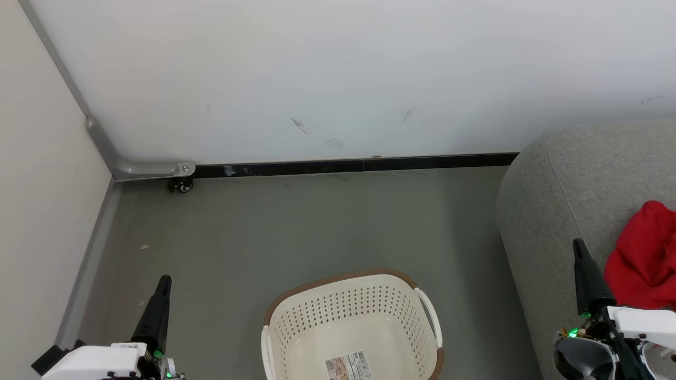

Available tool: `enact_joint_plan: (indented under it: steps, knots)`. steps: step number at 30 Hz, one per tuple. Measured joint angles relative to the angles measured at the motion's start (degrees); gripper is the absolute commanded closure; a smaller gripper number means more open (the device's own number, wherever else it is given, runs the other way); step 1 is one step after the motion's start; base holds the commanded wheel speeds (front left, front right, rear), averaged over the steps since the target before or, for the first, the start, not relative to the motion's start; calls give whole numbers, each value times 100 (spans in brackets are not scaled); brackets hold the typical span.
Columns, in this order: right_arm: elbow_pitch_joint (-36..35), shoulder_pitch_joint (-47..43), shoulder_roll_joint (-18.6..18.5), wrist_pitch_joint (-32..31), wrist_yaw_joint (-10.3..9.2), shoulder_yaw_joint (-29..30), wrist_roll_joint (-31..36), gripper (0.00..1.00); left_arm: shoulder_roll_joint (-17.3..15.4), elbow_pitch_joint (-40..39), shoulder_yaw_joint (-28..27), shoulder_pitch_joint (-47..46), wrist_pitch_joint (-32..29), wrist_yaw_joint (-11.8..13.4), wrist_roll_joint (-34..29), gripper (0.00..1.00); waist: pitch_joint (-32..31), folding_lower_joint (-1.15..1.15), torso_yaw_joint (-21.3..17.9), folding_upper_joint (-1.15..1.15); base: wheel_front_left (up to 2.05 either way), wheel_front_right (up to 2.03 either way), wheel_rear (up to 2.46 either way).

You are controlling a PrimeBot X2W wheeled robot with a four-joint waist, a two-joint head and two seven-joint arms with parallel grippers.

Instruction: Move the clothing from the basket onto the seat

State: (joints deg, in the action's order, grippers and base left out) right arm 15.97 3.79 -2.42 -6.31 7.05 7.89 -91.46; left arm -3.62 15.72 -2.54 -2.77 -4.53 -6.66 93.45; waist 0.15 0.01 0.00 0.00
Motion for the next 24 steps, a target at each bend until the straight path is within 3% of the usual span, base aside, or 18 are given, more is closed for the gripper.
enact_joint_plan:
  steps: [24]
  knots:
    - [0, 0, 0, 0, 0, 0, 0, 100, 4, 23, -8, -66, -1, -15, 0, 100, 0, 0, 0, 0, 0, 0, 0]
